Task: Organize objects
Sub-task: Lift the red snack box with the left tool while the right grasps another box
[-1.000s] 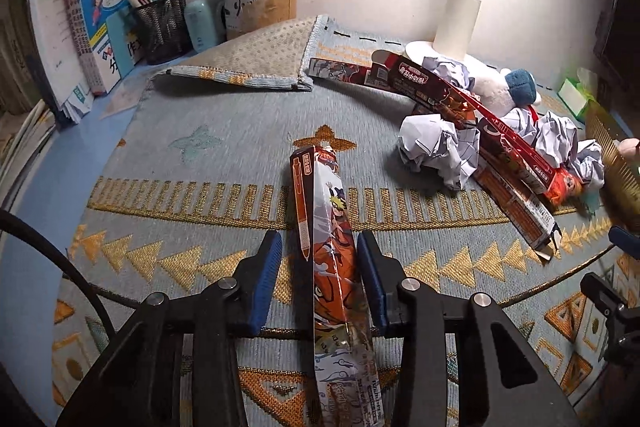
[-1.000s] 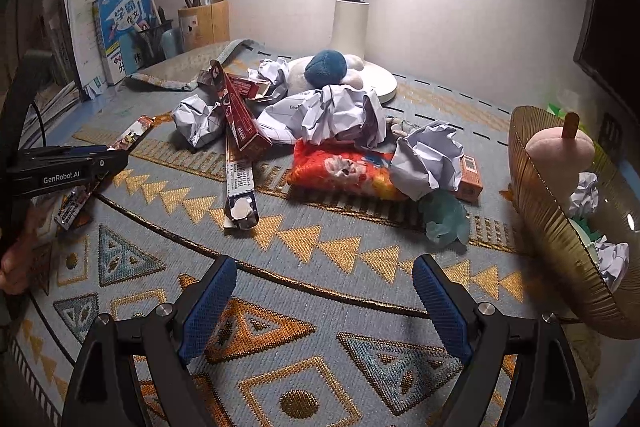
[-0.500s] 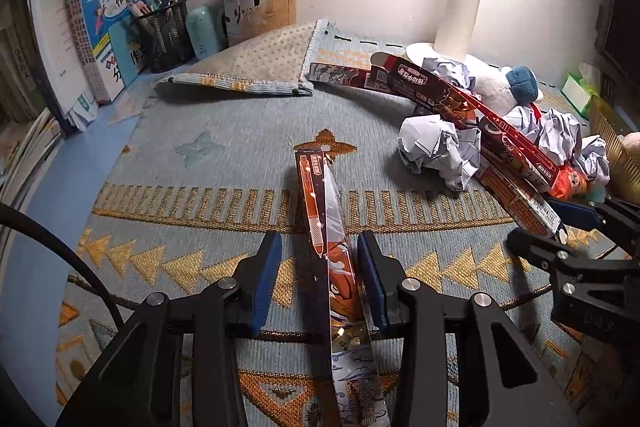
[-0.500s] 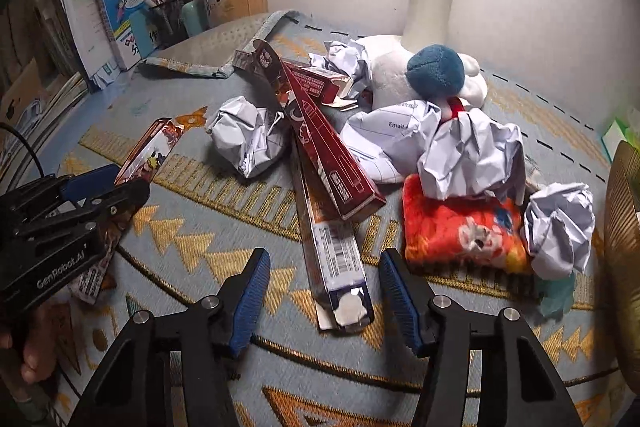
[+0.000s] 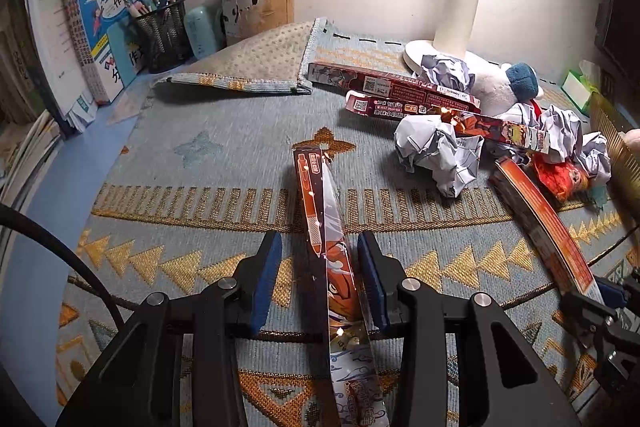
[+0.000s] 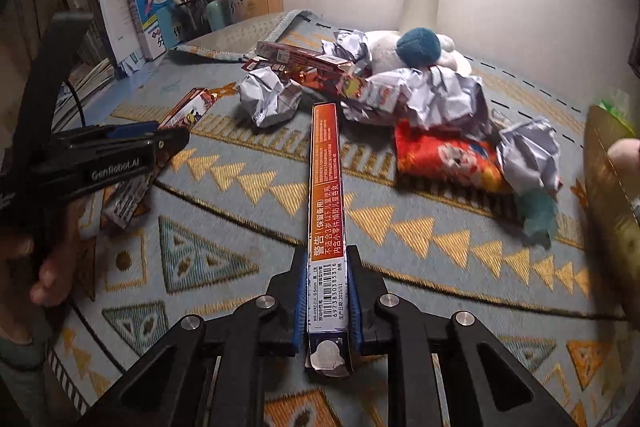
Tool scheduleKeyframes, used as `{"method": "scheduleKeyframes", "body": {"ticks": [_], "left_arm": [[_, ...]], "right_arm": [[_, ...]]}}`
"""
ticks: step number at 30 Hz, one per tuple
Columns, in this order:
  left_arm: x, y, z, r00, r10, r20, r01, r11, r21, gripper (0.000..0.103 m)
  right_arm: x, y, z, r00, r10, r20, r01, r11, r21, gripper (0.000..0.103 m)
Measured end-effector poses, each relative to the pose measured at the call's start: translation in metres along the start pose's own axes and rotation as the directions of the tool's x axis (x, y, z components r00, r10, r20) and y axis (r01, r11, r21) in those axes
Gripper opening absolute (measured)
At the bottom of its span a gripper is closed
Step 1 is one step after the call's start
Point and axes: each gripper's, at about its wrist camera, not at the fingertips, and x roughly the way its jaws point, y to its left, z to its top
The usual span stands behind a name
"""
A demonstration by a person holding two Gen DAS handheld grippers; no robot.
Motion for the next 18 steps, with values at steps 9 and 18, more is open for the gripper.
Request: {"method": "scheduleKeyframes", "body": {"ticks": [9,18], "left_arm": [[0.000,-0.003,-0.001,1.000,-0.019,-0.006,0.019,1.000,0.019,0.038],[0.001,-0.008,-0.002,1.000,-0.024,-0.011,0.025,0.999,0.044,0.048]], "right_arm": [[-0.006,-0.010,-0.008,1.000,-0.015,-0.010,0.015,1.000,-0.019,0.052],[0.006,-0.002,0.007,1.000,-0.009,0.019,0.010,0.999,-0.034,0.039]]}}
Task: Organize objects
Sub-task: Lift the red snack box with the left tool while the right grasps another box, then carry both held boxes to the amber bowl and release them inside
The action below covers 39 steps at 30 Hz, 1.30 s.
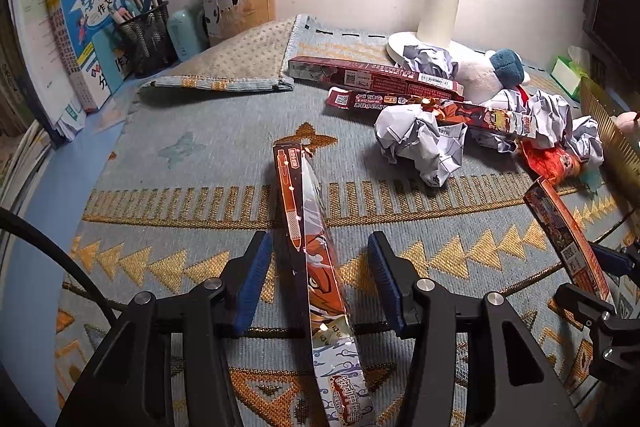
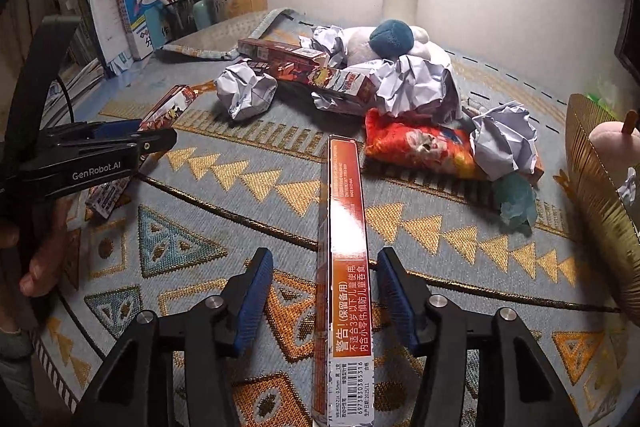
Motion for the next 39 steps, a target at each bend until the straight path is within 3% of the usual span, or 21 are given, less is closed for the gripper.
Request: {"method": "scheduleKeyframes", "body": {"ticks": [2,3,5,9,19,24,28,31,33,36,39], "left_arm": [[0.000,0.000,0.000,1.000,0.000,0.001,0.000,1.000,-0.002,0.046],[0.000,-0.001,0.000,1.000,-0.008,0.002,0.008,1.000,0.003,0.040],[-0.002,-0.006,0.000,1.000,-0.014,0.007,0.013,1.000,0.026,0.034],[-0.007,-0.013,-0.006,0.999,-0.047,0.007,0.046,0.996,0.071,0.018],[-0.078,-0.040,-0.053,0.976,-0.210,0.062,0.203,0.973,0.108,0.017],[-0.116,-0.065,-0.036,0.951,-0.282,0.126,0.265,0.955,0.137,0.017],[-0.133,-0.091,-0.017,0.952,-0.250,0.177,0.212,0.955,0.207,0.017],[-0.126,-0.084,-0.015,0.968,-0.170,0.184,0.131,0.970,0.205,0.026],[-0.104,-0.065,-0.017,0.986,-0.145,0.085,0.132,0.981,0.146,0.061],[-0.072,-0.043,-0.029,0.989,-0.148,-0.012,0.149,0.987,0.059,0.063],[-0.060,-0.049,-0.042,0.989,-0.141,-0.054,0.145,0.985,0.093,0.063]], "right_arm": [[-0.003,0.008,-0.003,1.000,0.007,0.011,-0.007,0.999,-0.041,0.022],[-0.004,0.012,-0.004,1.000,0.002,0.016,-0.001,0.998,-0.061,0.017],[-0.006,0.018,-0.007,1.000,0.000,0.018,0.002,0.996,-0.087,0.017],[-0.020,0.020,-0.020,0.993,0.116,0.003,-0.116,0.992,-0.058,0.017],[-0.089,-0.011,-0.065,0.986,0.152,0.062,-0.156,0.986,0.060,0.017],[-0.138,-0.047,-0.068,0.977,0.124,0.173,-0.151,0.977,0.153,0.017],[-0.175,-0.079,-0.071,0.970,0.034,0.242,-0.087,0.974,0.210,0.017],[-0.181,-0.098,-0.078,0.971,-0.007,0.239,-0.053,0.968,0.244,0.017],[-0.176,-0.106,-0.084,0.975,0.006,0.223,-0.067,0.961,0.270,0.017],[-0.160,-0.113,-0.091,0.980,0.039,0.195,-0.097,0.949,0.301,0.017],[-0.147,-0.113,-0.096,0.984,0.056,0.171,-0.108,0.943,0.315,0.017]]}}
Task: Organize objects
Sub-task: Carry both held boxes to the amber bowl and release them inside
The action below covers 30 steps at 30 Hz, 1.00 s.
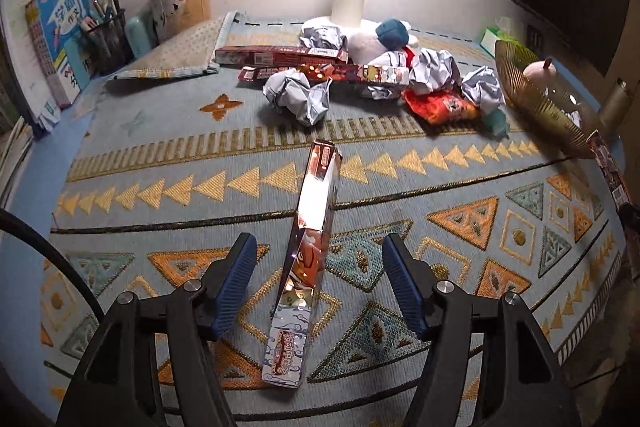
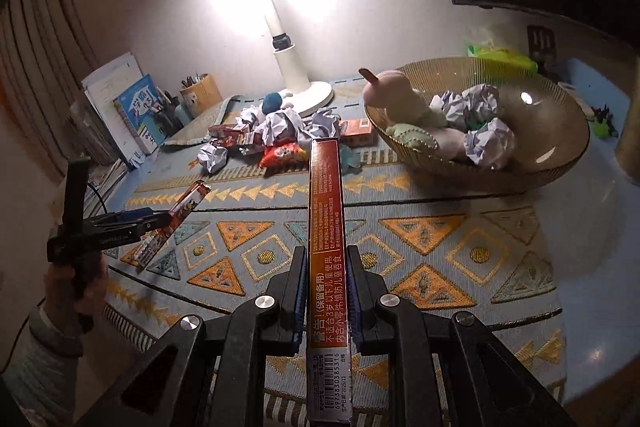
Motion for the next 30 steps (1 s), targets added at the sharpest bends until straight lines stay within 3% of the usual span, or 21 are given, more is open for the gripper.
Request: {"method": "scheduleKeyframes", "body": {"ticks": [2,4,6,9,11,15,19,22,24,27,30], "left_arm": [[0.005,-0.011,-0.002,0.998,0.061,-0.002,-0.060,0.997,0.053,0.062],[0.015,-0.018,-0.003,0.994,0.104,-0.041,-0.100,0.992,0.081,0.044],[0.016,-0.018,-0.002,0.996,0.075,-0.040,-0.073,0.995,0.061,0.016],[0.010,-0.024,0.002,0.998,0.064,-0.012,-0.063,0.997,0.051,0.014],[0.000,-0.032,0.008,1.000,0.019,0.011,-0.019,0.999,0.051,0.014],[-0.036,-0.065,0.035,0.990,-0.067,0.123,0.057,0.995,0.084,0.014],[-0.065,-0.103,0.080,0.952,-0.202,0.228,0.178,0.977,0.119,0.014],[-0.070,-0.136,0.117,0.912,-0.322,0.254,0.292,0.945,0.148,0.014],[-0.068,-0.165,0.136,0.892,-0.362,0.271,0.321,0.929,0.187,0.014],[-0.050,-0.201,0.159,0.875,-0.421,0.241,0.377,0.903,0.208,0.014],[-0.029,-0.234,0.172,0.852,-0.479,0.212,0.432,0.871,0.235,0.015]], "right_arm": [[0.004,0.000,-0.003,1.000,0.006,-0.009,-0.006,1.000,0.000,0.017],[0.006,0.002,-0.003,1.000,0.005,-0.009,-0.005,1.000,-0.005,0.017],[0.006,0.001,-0.002,1.000,0.006,-0.007,-0.006,1.000,-0.008,0.017],[0.001,-0.002,0.000,1.000,0.014,0.002,-0.014,1.000,0.001,0.017],[-0.006,-0.004,0.004,0.999,0.027,0.018,-0.027,1.000,0.008,0.017],[-0.033,-0.008,0.020,0.994,0.044,0.098,-0.046,0.999,0.018,0.017],[-0.066,-0.022,0.052,0.976,-0.038,0.216,0.029,0.999,0.044,0.017],[-0.085,-0.042,0.082,0.947,-0.121,0.299,0.093,0.990,0.104,0.017],[-0.091,-0.056,0.100,0.920,-0.205,0.335,0.160,0.975,0.156,0.017],[-0.084,-0.080,0.123,0.899,-0.290,0.330,0.222,0.948,0.227,0.017],[-0.065,-0.105,0.138,0.900,-0.334,0.280,0.256,0.925,0.282,0.017]]}}
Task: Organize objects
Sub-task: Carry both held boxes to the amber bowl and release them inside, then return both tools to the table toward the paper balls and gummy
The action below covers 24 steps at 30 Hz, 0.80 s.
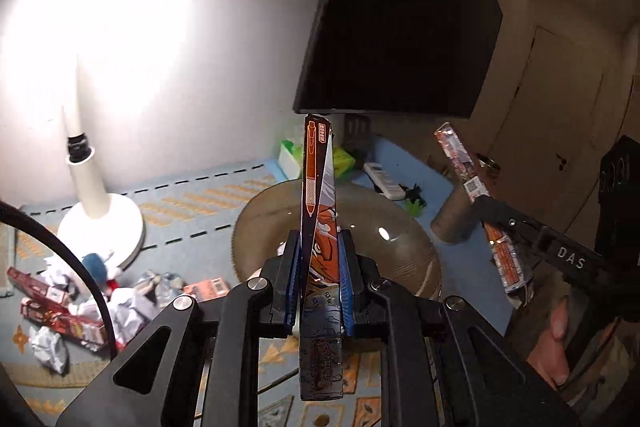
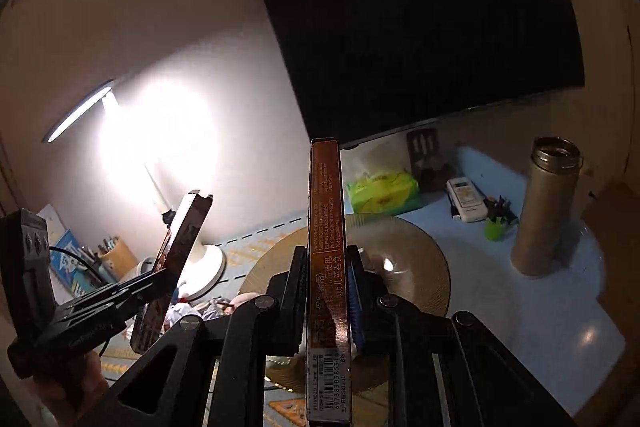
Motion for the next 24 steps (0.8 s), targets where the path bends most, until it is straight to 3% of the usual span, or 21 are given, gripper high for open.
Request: {"method": "scheduleKeyframes", "body": {"ticks": [3,5,7,9,11,12,19,24], "left_arm": [[0.027,-0.011,0.000,0.997,-0.077,0.018,0.077,0.997,0.007,0.016],[0.044,-0.011,-0.002,0.997,-0.071,0.001,0.071,0.997,-0.016,0.021],[0.065,-0.007,-0.002,0.995,-0.068,-0.069,0.064,0.997,-0.049,0.026],[0.076,0.000,-0.007,0.991,-0.067,-0.118,0.058,0.995,-0.080,0.026],[0.072,0.010,-0.015,0.990,-0.074,-0.116,0.062,0.993,-0.102,0.026],[0.065,0.014,-0.018,0.992,-0.073,-0.107,0.061,0.993,-0.105,0.026],[-0.020,0.051,-0.035,0.998,-0.057,0.017,0.059,0.991,-0.122,0.026],[-0.099,0.089,-0.055,0.996,0.057,0.074,-0.045,0.986,-0.163,0.027]], "right_arm": [[0.028,-0.009,0.001,0.998,-0.048,-0.043,0.048,0.999,0.013,0.017],[0.043,-0.011,-0.001,0.994,-0.090,-0.065,0.089,0.996,-0.023,0.021],[0.052,-0.013,-0.007,0.986,-0.128,-0.106,0.124,0.991,-0.045,0.041],[0.051,-0.018,-0.012,0.986,-0.124,-0.111,0.121,0.992,-0.034,0.052],[0.044,-0.021,-0.015,0.989,-0.103,-0.102,0.101,0.995,-0.024,0.059],[0.040,-0.021,-0.017,0.991,-0.094,-0.096,0.093,0.996,-0.019,0.063],[0.009,0.006,-0.020,0.997,0.033,-0.071,-0.033,0.999,-0.002,0.066],[-0.003,0.060,-0.028,0.987,0.154,-0.051,-0.158,0.983,-0.089,0.077]]}}
